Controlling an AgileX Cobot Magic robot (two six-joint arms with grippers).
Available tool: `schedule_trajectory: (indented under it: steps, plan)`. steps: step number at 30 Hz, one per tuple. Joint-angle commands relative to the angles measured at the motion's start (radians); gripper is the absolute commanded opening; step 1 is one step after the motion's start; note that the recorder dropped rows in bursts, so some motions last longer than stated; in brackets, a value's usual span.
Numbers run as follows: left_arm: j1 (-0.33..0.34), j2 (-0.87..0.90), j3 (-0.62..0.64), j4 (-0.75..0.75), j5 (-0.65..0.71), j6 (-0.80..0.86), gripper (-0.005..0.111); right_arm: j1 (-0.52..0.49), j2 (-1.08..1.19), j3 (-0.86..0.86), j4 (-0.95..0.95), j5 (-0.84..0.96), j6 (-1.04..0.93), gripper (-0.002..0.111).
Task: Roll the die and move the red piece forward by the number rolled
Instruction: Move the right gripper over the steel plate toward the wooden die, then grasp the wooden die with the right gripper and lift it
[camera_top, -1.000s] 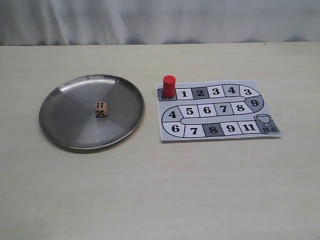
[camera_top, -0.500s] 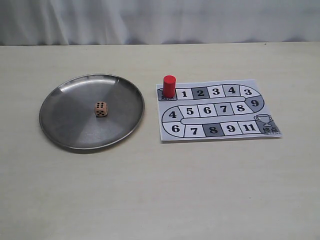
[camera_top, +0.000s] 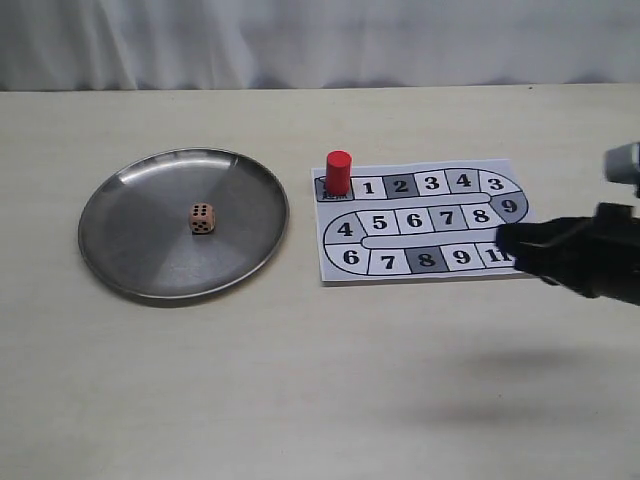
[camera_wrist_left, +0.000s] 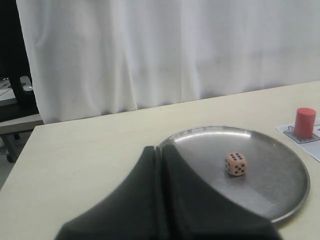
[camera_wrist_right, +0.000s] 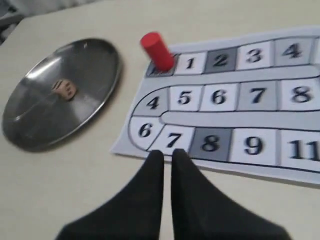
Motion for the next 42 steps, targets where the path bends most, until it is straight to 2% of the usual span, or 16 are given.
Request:
schedule_trajectory:
  steps: [1,6,9,11,13,15,17,19,20,22,23,26,28,35,39,42]
  plan:
    - [-0.008,-0.003,0.002,0.000,-0.008,-0.001,0.000,0.273,0.236,-0.186,-0.070,0.171,0.079,0.005]
    - [-0.008,-0.003,0.002,0.000,-0.008,-0.001,0.000,0.681,0.420,-0.491,-0.070,0.638,0.063,0.005]
    - [-0.008,-0.003,0.002,0.000,-0.008,-0.001,0.000,0.702,0.554,-0.675,-0.044,0.650,0.032,0.004]
    - [-0.008,-0.003,0.002,0.000,-0.008,-0.001,0.000,0.685,0.672,-0.833,0.031,0.886,-0.144,0.004]
    - [-0.008,-0.003,0.002,0.000,-0.008,-0.001,0.000,0.643,0.756,-1.004,0.364,1.263,-0.540,0.004]
    - [-0.008,-0.003,0.002,0.000,-0.008,-0.001,0.000,0.573,0.810,-1.174,0.908,1.430,-1.076,0.004]
    - [-0.008,-0.003,0.002,0.000,-0.008,-0.001,0.000,0.520,0.835,-1.245,1.412,1.442,-1.481,0.004]
    - [-0.008,-0.003,0.002,0.000,-0.008,-0.001,0.000,0.517,0.850,-1.270,1.777,1.395,-1.748,0.005]
    - [-0.008,-0.003,0.002,0.000,-0.008,-0.001,0.000,0.534,0.852,-1.272,1.818,1.376,-1.784,0.006]
    - [-0.008,-0.003,0.002,0.000,-0.008,-0.001,0.000,0.611,0.854,-1.272,1.779,1.275,-1.790,0.020]
    - [-0.008,-0.003,0.002,0.000,-0.008,-0.001,0.000,0.671,0.854,-1.272,1.709,1.188,-1.764,0.035]
    - [-0.008,-0.003,0.002,0.000,-0.008,-0.001,0.000,0.749,0.870,-1.280,1.578,1.058,-1.634,0.063]
    - [-0.008,-0.003,0.002,0.000,-0.008,-0.001,0.000,0.763,0.894,-1.308,1.581,1.065,-1.633,0.069]
    - [-0.008,-0.003,0.002,0.000,-0.008,-0.001,0.000,0.792,1.110,-1.539,1.555,1.144,-1.666,0.073]
    - [-0.008,-0.003,0.002,0.000,-0.008,-0.001,0.000,0.788,1.166,-1.585,1.457,1.161,-1.647,0.073]
    - [-0.008,-0.003,0.002,0.000,-0.008,-0.001,0.000,0.778,1.174,-1.589,1.455,1.157,-1.639,0.064]
